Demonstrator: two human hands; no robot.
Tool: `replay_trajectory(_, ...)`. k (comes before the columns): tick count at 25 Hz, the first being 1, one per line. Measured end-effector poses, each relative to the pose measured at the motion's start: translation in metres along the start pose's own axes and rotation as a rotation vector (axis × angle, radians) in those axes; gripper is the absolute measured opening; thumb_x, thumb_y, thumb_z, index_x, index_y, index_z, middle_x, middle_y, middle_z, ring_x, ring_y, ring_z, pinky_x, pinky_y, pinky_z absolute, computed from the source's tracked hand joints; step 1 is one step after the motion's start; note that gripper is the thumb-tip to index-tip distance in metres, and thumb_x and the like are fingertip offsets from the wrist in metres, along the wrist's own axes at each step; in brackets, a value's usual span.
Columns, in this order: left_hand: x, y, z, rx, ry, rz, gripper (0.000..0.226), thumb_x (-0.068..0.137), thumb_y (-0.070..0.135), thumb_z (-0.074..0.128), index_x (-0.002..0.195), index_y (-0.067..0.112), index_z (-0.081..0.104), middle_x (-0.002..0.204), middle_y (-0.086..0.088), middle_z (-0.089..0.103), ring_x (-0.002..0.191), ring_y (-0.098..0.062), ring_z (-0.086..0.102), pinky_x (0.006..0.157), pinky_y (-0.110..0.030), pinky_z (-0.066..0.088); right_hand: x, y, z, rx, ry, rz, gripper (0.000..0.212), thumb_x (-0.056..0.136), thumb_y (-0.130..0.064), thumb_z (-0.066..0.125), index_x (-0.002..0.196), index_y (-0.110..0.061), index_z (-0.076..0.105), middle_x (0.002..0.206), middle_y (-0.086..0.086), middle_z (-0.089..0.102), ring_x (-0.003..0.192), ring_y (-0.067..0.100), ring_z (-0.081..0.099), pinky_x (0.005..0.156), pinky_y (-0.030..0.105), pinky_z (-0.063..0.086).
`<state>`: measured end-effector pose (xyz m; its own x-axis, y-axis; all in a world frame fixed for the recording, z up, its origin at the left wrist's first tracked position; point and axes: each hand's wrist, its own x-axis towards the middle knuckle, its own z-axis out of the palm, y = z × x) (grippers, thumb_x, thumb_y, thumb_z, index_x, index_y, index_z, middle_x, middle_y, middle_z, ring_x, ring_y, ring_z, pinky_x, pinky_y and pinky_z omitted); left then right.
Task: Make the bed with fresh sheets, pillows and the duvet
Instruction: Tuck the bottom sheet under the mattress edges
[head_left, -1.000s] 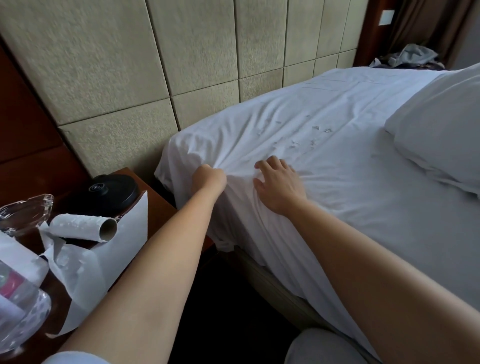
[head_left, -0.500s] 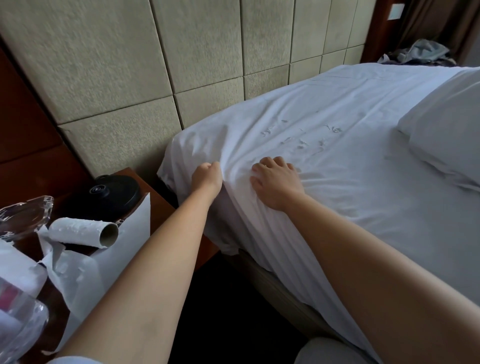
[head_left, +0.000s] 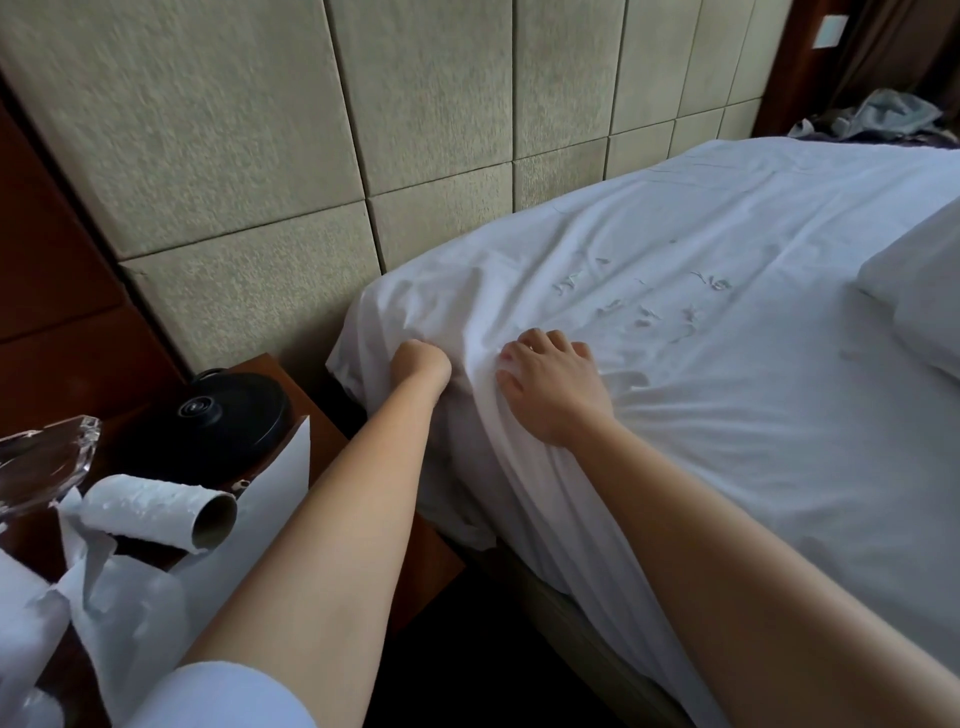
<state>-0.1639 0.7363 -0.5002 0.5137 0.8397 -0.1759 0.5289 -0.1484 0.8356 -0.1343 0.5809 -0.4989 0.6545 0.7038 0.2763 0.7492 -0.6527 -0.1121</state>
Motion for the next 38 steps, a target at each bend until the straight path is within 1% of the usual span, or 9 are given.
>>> replay_trajectory(6, 0.010, -0.001, -0.018, 0.436, 0.284, 0.168, 0.040, 0.099, 0.011, 0.030, 0.133, 0.003, 0.048, 0.134, -0.016, 0.052, 0.122, -0.036, 0.050, 0.095, -0.042, 0.043, 0.015, -0.004, -0.003, 0.015, 0.016, -0.002, 0.038, 0.099, -0.035, 0.031, 0.130, -0.020, 0.049, 0.133, 0.000, 0.044, 0.123, 0.021, 0.038, 0.098, 0.035, 0.029)
replay_trajectory(8, 0.014, -0.004, -0.014, 0.472, 0.267, 0.162, 0.039, 0.100, 0.013, 0.031, 0.132, 0.002, 0.050, 0.133, -0.016, 0.053, 0.121, -0.035, 0.052, 0.095, -0.042, 0.044, 0.018, -0.004, -0.003, 0.005, -0.012, -0.019, 0.041, 0.099, -0.036, 0.032, 0.134, -0.020, 0.046, 0.139, -0.001, 0.040, 0.128, 0.021, 0.034, 0.102, 0.036, 0.027)
replay_trajectory(11, 0.030, -0.007, -0.008, 0.240, 0.113, 0.057, 0.041, 0.099, 0.020, 0.036, 0.131, -0.002, 0.050, 0.133, -0.020, 0.053, 0.120, -0.037, 0.052, 0.099, -0.041, 0.046, 0.028, -0.005, 0.003, -0.005, -0.017, -0.024, 0.039, 0.098, -0.035, 0.032, 0.131, -0.020, 0.049, 0.139, -0.001, 0.042, 0.128, 0.020, 0.035, 0.102, 0.035, 0.027)
replay_trajectory(14, 0.047, -0.009, -0.013, 0.031, 0.183, 0.025, 0.043, 0.100, 0.022, 0.036, 0.134, -0.002, 0.044, 0.134, -0.020, 0.052, 0.121, -0.037, 0.051, 0.101, -0.043, 0.043, 0.039, -0.007, 0.008, 0.019, 0.004, -0.037, 0.035, 0.098, -0.029, 0.032, 0.124, -0.018, 0.053, 0.133, -0.001, 0.046, 0.123, 0.020, 0.038, 0.099, 0.033, 0.027)
replay_trajectory(19, 0.078, -0.011, -0.011, 0.019, 0.119, 0.039, 0.054, 0.098, 0.042, 0.043, 0.133, 0.002, 0.042, 0.131, -0.019, 0.053, 0.119, -0.037, 0.051, 0.100, -0.044, 0.042, 0.053, -0.012, 0.017, 0.009, 0.044, -0.046, 0.037, 0.097, -0.029, 0.032, 0.126, -0.017, 0.052, 0.129, -0.001, 0.046, 0.121, 0.019, 0.039, 0.102, 0.032, 0.025)
replay_trajectory(22, 0.088, -0.008, -0.014, 0.214, 0.111, 0.184, 0.039, 0.101, 0.030, 0.037, 0.122, 0.000, 0.054, 0.123, -0.020, 0.058, 0.112, -0.037, 0.055, 0.085, -0.036, 0.043, 0.058, -0.014, 0.020, -0.017, 0.062, -0.058, 0.039, 0.096, -0.030, 0.033, 0.128, -0.017, 0.051, 0.129, -0.001, 0.045, 0.124, 0.019, 0.037, 0.105, 0.032, 0.023)
replay_trajectory(27, 0.095, 0.001, -0.024, 0.482, 0.328, 0.217, 0.034, 0.100, 0.012, 0.031, 0.131, 0.004, 0.042, 0.134, -0.016, 0.052, 0.120, -0.036, 0.053, 0.094, -0.044, 0.043, 0.070, -0.020, 0.022, -0.019, 0.058, -0.085, 0.039, 0.097, -0.030, 0.032, 0.128, -0.016, 0.052, 0.131, 0.000, 0.046, 0.125, 0.019, 0.037, 0.106, 0.033, 0.024)
replay_trajectory(34, 0.123, -0.006, -0.022, 0.033, 0.342, 0.167, 0.035, 0.100, 0.017, 0.036, 0.127, -0.004, 0.043, 0.137, -0.023, 0.045, 0.123, -0.039, 0.046, 0.096, -0.040, 0.040, 0.084, -0.024, 0.031, 0.031, 0.063, -0.084, 0.039, 0.096, -0.031, 0.034, 0.127, -0.018, 0.053, 0.130, -0.001, 0.044, 0.123, 0.019, 0.038, 0.104, 0.030, 0.023)
replay_trajectory(38, 0.144, -0.014, -0.027, 0.087, 0.205, 0.077, 0.039, 0.100, 0.020, 0.042, 0.130, -0.003, 0.049, 0.133, -0.022, 0.052, 0.122, -0.037, 0.051, 0.092, -0.037, 0.044, 0.099, -0.029, 0.037, 0.040, 0.079, -0.074, 0.039, 0.096, -0.031, 0.034, 0.126, -0.018, 0.054, 0.130, -0.001, 0.045, 0.123, 0.019, 0.038, 0.104, 0.031, 0.024)
